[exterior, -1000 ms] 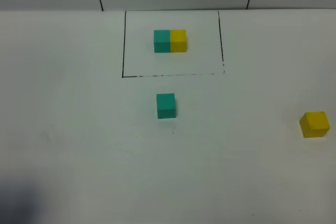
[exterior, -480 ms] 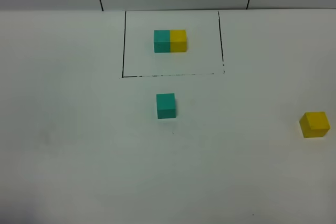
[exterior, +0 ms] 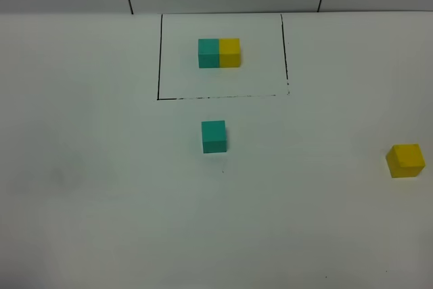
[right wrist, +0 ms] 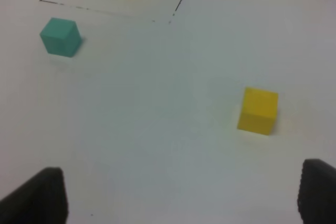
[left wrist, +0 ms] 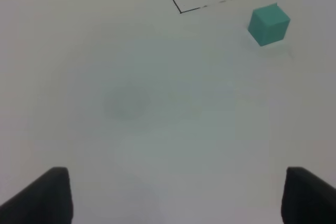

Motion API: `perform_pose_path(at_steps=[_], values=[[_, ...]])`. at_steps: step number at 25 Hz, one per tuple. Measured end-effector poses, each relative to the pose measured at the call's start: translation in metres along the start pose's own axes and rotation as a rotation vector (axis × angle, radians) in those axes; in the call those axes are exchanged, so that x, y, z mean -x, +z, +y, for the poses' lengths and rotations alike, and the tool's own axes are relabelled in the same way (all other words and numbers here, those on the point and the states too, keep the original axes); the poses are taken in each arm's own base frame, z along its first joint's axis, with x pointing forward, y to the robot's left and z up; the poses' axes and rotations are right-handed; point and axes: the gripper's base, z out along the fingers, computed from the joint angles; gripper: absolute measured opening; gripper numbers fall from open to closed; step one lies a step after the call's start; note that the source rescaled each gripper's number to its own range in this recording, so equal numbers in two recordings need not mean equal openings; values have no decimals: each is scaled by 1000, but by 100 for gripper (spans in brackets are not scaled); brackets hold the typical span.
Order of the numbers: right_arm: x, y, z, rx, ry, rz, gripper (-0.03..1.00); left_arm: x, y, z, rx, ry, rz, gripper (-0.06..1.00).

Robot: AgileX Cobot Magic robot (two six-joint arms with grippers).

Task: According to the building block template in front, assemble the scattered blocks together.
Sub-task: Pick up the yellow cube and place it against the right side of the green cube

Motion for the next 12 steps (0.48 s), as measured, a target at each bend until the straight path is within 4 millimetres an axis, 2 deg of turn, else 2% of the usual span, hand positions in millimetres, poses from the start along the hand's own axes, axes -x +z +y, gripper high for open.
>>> perform_pose_path(at_steps=[12], values=[[0, 0, 0, 5, 3, -1, 78, 0, 1, 0, 14, -8, -5, 97]])
